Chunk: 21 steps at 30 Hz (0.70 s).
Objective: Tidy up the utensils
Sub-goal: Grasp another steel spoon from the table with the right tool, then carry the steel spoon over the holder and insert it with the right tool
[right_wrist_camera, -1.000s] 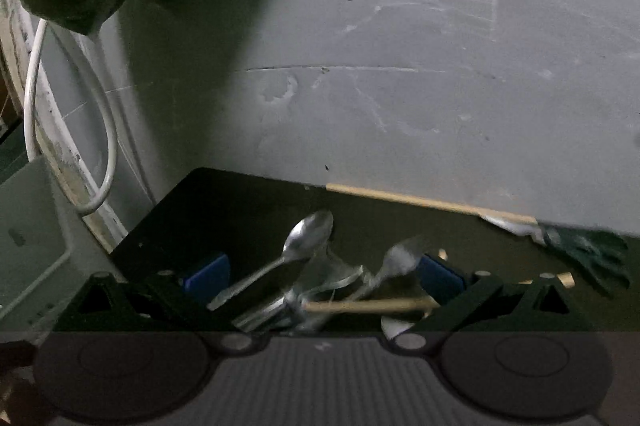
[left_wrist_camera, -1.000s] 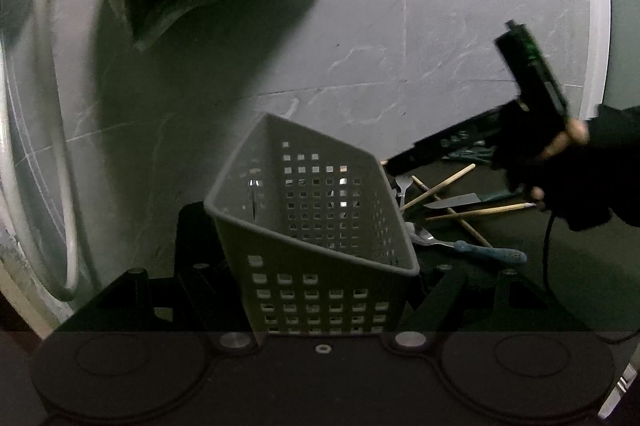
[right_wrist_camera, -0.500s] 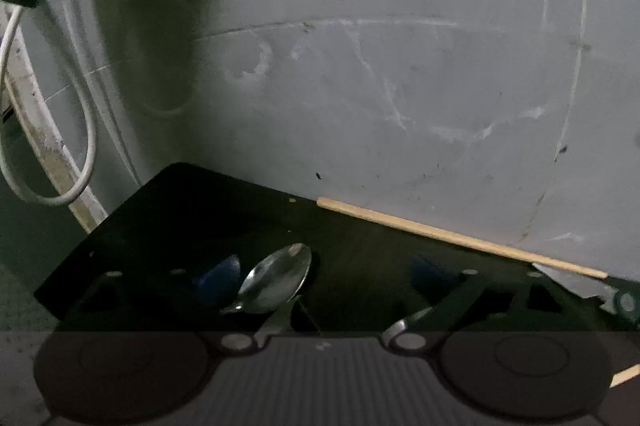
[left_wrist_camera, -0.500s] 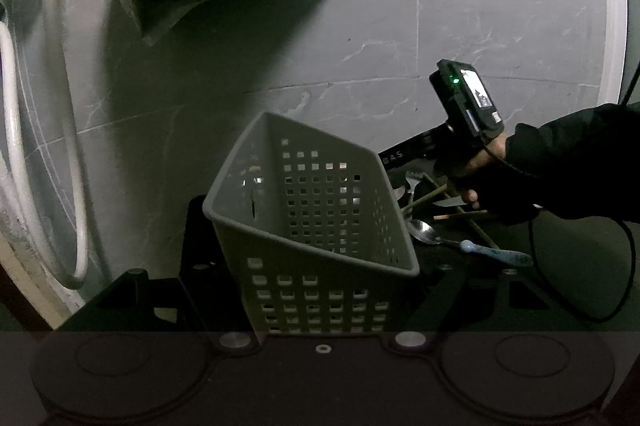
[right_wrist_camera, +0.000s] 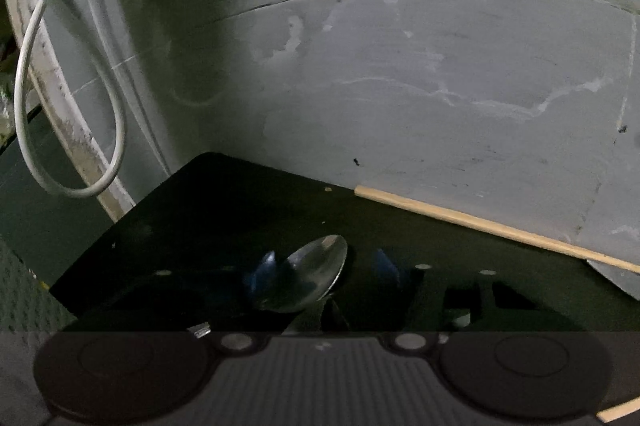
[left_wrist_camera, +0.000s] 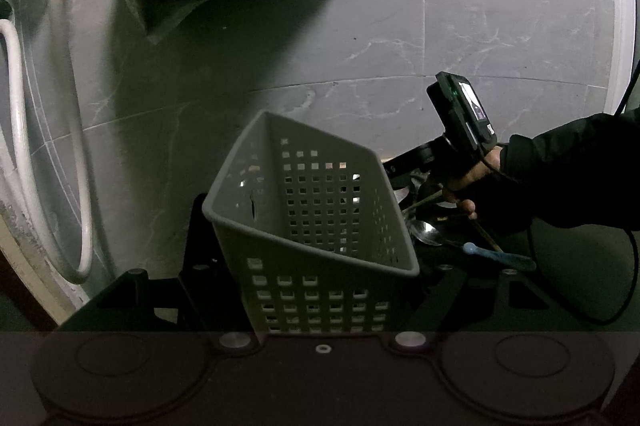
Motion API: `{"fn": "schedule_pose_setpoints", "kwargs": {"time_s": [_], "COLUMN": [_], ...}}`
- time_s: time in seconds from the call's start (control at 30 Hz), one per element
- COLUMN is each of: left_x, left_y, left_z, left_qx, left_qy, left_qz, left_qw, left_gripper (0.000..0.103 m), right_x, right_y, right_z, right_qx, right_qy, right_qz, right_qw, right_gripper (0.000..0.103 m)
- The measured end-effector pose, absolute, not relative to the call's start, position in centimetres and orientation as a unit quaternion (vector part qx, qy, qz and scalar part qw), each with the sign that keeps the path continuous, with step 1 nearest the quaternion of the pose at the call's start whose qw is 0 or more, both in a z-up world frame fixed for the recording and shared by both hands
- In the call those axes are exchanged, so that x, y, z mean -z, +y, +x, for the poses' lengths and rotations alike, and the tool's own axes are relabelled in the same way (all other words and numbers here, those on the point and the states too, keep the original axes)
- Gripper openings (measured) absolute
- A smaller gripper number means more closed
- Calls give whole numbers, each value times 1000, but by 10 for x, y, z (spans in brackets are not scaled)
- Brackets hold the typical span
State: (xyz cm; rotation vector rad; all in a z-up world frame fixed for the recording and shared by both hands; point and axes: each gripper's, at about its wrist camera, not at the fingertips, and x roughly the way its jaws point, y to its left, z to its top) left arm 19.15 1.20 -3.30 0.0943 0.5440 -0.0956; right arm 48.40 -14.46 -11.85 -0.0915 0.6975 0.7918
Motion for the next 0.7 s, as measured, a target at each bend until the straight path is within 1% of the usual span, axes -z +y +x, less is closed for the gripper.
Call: {"fn": "schedule_pose_setpoints", "kwargs": {"time_s": [0.03, 0.1, 0.13, 0.17, 0.3, 0.43, 0.53, 0.7], "left_x": [33, 33, 33, 33, 33, 33, 33, 33], "left_y": [12, 11, 11, 12, 11, 11, 12, 12], "left_z": [191, 191, 191, 191, 191, 191, 192, 192], "left_qx": [47, 46, 46, 46, 47, 46, 47, 48], "left_qy": [268, 268, 268, 268, 268, 268, 268, 268], "left_qz": [47, 47, 47, 47, 47, 47, 47, 46], "left_qw": [961, 961, 961, 961, 961, 961, 961, 961], "left_gripper": [77, 77, 77, 77, 77, 77, 77, 77], "right_x": [118, 118, 118, 118, 118, 118, 119, 120], "right_y": [-145, -143, -142, -141, -142, -144, -145, -151], "right_z": [483, 481, 479, 478, 473, 469, 468, 472], "right_qx": [-379, -379, -376, -376, -376, -374, -373, -366], "right_qy": [331, 327, 324, 321, 311, 306, 305, 316], "right_qz": [-46, -54, -60, -64, -71, -74, -71, -29], "right_qw": [863, 864, 866, 867, 870, 872, 873, 875], "right_gripper": [57, 49, 44, 41, 37, 27, 24, 17]}}
